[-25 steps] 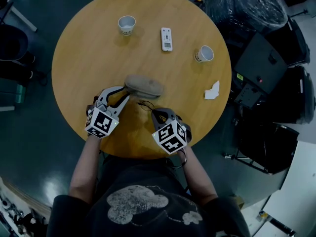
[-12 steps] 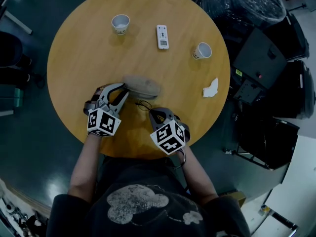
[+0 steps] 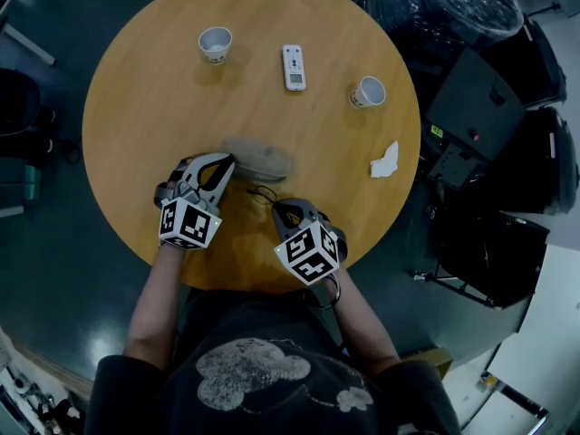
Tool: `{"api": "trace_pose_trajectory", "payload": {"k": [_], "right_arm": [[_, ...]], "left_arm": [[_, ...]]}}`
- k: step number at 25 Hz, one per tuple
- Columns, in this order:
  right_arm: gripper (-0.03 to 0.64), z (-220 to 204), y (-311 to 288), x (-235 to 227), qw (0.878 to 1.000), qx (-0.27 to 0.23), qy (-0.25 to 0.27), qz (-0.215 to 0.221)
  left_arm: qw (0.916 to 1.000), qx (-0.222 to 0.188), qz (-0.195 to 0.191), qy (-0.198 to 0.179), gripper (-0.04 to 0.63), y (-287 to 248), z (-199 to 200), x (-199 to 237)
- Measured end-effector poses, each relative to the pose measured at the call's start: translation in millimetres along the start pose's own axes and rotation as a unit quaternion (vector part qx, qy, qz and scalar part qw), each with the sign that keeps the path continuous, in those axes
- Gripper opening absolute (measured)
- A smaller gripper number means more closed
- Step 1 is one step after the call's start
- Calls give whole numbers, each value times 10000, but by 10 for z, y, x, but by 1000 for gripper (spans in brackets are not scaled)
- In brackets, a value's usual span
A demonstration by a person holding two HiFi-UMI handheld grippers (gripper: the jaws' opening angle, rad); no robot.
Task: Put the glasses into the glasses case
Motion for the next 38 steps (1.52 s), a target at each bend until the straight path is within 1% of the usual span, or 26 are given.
{"api": "trace_pose_trajectory", "payload": {"k": [2,5,6,7,8,11,14,16,18,20,24,26,29,34,38], "right_arm": [[-12,-8,-8,-11,10000,0,-21,2],[-14,-22,-16,-27,10000,5,-48,-5],[-14,-27,-17,-32,10000,8,-62,-8],[-14,-31,-18,-35,10000,9,-78,-10],[-12,-36,-19,-37,10000,10,-92,-12],[-12,-38,-20,-34,9999,12,-104,-15],[-12,-42,-31,-29,9999,14,-112,-19],[-12,-51,-35,-30,9999,12,-120,-26],[-12,-52,-30,-32,9999,3,-125,-41],[-12,-48,-22,-38,9999,-6,-139,-61],[-14,-50,-19,-54,9998,-10,-176,-79],[-14,-53,-23,-51,9998,-4,-181,-78],[-12,-57,-19,-54,9998,6,-197,-87],[-14,-45,-18,-58,9997,8,-234,-97],[-14,-46,-13,-65,9997,-4,-228,-103]], "left_arm": [[9991,-278,18,332,10,18,-17,14],[9928,-820,-14,868,81,46,-16,56],[9908,-940,-11,978,104,50,-10,76],[9903,-964,-15,1004,132,44,-14,88],[9914,-896,-44,951,149,27,-30,87],[9966,-534,-212,591,218,-20,-69,57],[9991,-315,-192,216,238,-24,-58,37],[9996,-205,-188,-85,238,-44,-40,16],[9992,-168,-250,-258,239,-43,-33,3],[9989,-138,-323,-295,265,-18,-34,-6],[9992,-49,-278,-287,270,-23,-91,-14],[9988,60,-265,-410,271,-71,-94,0],[9977,158,-344,-559,272,-168,-79,11],[9975,101,-418,-560,270,-235,-63,41],[9974,-27,-579,-432,268,-268,-35,65]]}}
Point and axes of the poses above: the fingertips, and each gripper's own axes: y backward along the fingers, x to its left, z out of its top, the point moved 9 cm from there along y, backward along the fingers, and after that the axes turned 11 degrees about -z, right-handed, at the moved point
